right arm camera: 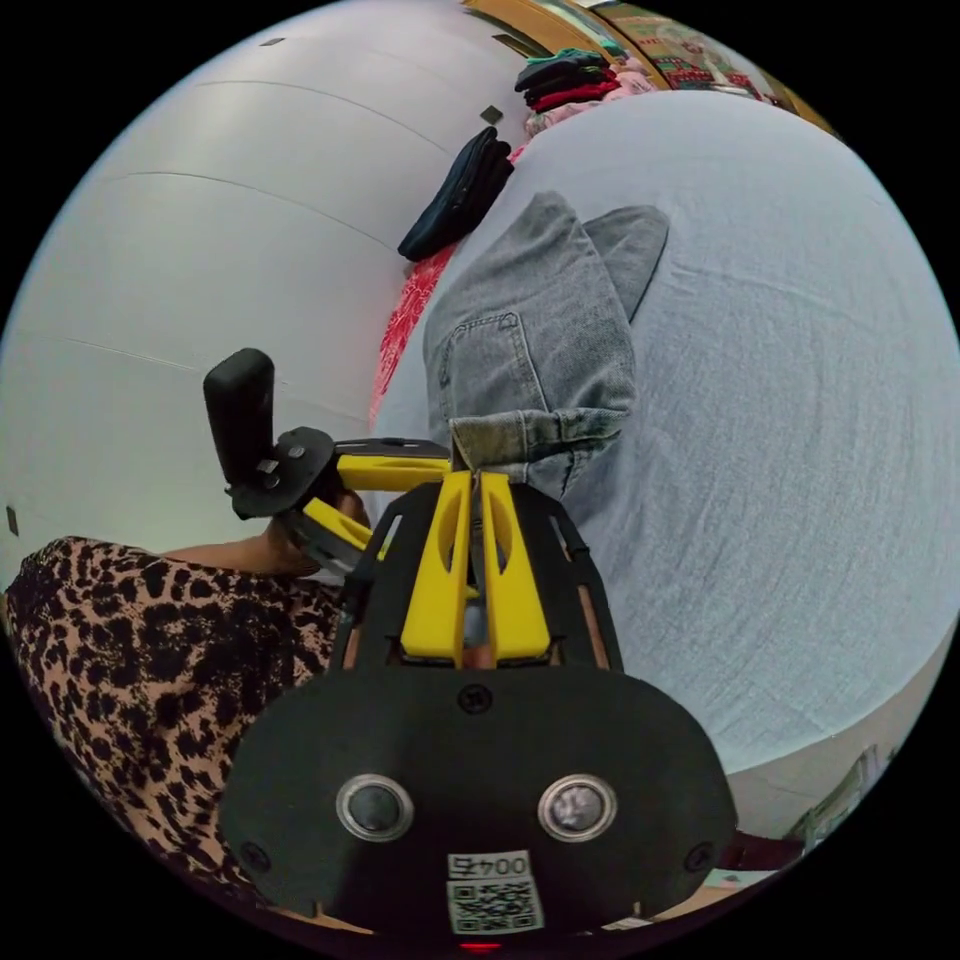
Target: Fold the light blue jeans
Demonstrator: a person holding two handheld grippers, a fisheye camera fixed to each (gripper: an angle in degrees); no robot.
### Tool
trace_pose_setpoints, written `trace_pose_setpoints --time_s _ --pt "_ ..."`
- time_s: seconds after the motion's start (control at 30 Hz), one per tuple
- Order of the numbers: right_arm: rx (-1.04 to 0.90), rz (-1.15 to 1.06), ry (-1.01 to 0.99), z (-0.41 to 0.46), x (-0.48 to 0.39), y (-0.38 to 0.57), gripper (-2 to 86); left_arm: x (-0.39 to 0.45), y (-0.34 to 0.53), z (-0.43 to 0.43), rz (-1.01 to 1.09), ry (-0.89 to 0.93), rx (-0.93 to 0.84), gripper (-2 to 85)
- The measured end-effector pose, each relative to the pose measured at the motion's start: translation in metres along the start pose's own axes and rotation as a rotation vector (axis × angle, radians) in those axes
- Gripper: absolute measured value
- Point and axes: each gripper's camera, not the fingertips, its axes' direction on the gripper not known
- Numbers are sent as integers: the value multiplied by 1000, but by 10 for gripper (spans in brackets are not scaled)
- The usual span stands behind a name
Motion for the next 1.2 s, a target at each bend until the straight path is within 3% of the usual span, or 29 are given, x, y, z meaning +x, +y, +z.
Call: trace_pose_setpoints --time_s 0.07,0.13,0.23,0.33,0.5,0.7,0.97,1.03,1.2 --pt "-7 -3 -11 -2 -4 3 10 -9 4 1 -29 94 56 111" --pt "-11 -2 -28 -3 -7 7 15 -17 13 6 -66 46 78 47" --pt "0 -62 -28 -13 -22 9 31 -30 25 9 -118 82 101 34" --pt "80 -195 102 -32 -48 7 72 -28 39 1 -102 85 129 30" --pt "-93 -608 338 -14 -110 -24 111 -21 60 -10 -38 60 146 28" --pt "-401 -948 378 30 -170 -64 114 -12 85 -9 24 -1 149 29" --pt "-766 -1055 267 67 -224 -104 59 -8 128 -9 120 -73 128 30" --pt "-765 -1020 229 68 -236 -118 52 -14 143 -18 110 -101 140 33" --pt "-529 -871 63 49 -269 -170 44 -39 187 -54 -45 -173 263 51"
